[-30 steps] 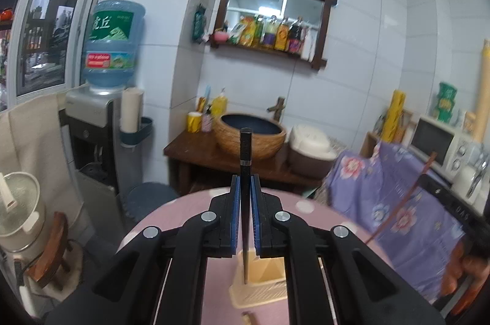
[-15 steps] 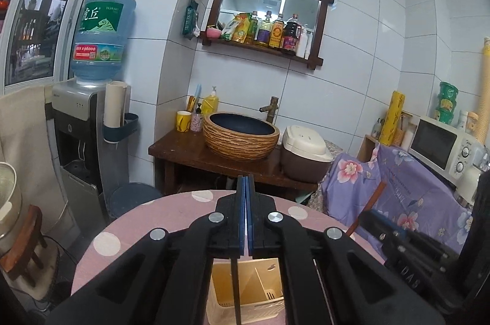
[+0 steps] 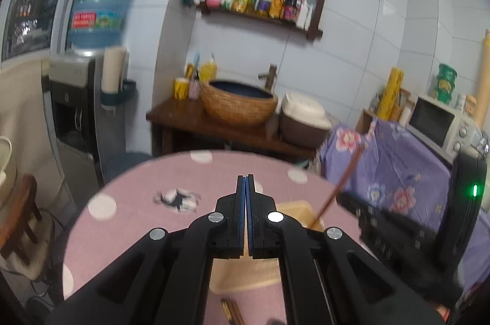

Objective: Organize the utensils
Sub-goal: 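Lift both chopsticks and drop them into the beige holder, opening both tools, then lower the left tool and grasp a black gold-tipped chopstick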

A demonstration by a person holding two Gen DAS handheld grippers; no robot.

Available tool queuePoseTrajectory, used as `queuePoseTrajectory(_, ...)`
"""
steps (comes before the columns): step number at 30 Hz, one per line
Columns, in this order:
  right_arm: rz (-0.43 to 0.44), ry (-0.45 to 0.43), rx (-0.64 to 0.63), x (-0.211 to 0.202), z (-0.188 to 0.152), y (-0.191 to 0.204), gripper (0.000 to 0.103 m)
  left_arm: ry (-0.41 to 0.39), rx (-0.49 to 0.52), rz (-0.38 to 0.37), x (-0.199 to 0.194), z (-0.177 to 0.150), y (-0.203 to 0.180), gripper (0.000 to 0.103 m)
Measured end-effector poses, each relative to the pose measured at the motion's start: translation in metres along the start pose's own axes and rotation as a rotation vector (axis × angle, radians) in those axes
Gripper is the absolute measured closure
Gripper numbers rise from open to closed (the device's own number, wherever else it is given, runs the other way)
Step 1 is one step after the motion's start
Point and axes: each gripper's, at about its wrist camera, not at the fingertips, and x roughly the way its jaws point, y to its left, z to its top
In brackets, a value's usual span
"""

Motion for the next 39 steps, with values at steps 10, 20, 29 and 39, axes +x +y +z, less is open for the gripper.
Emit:
queuePoseTrajectory(10,-0.016,-0.034,-0.011,-0.015,-0.018,0.001,0.056,0.21,0.056,-0.091,-0.018,-0.087,-0.004,0.036)
queuePoseTrajectory(20,-0.079,0.065,-0.051,-0.051,-0.071,-0.003,0.056,0.449,-0.001,-0.13,-0.028,-0.162,0.004,0.061)
queuePoseTrajectory(29,-0.092,0.164,0.027,-0.064,-0.124,-0.022,0.056,0.569,0.107,-0.189,-0.039,-0.208,-0.036,0.083)
queuePoseTrajectory(39,-0.099,0.201,0.085,-0.074,-0.143,-0.032,0.056,0.627,0.127,-0.138,-0.023,-0.224,-0.042,0.087)
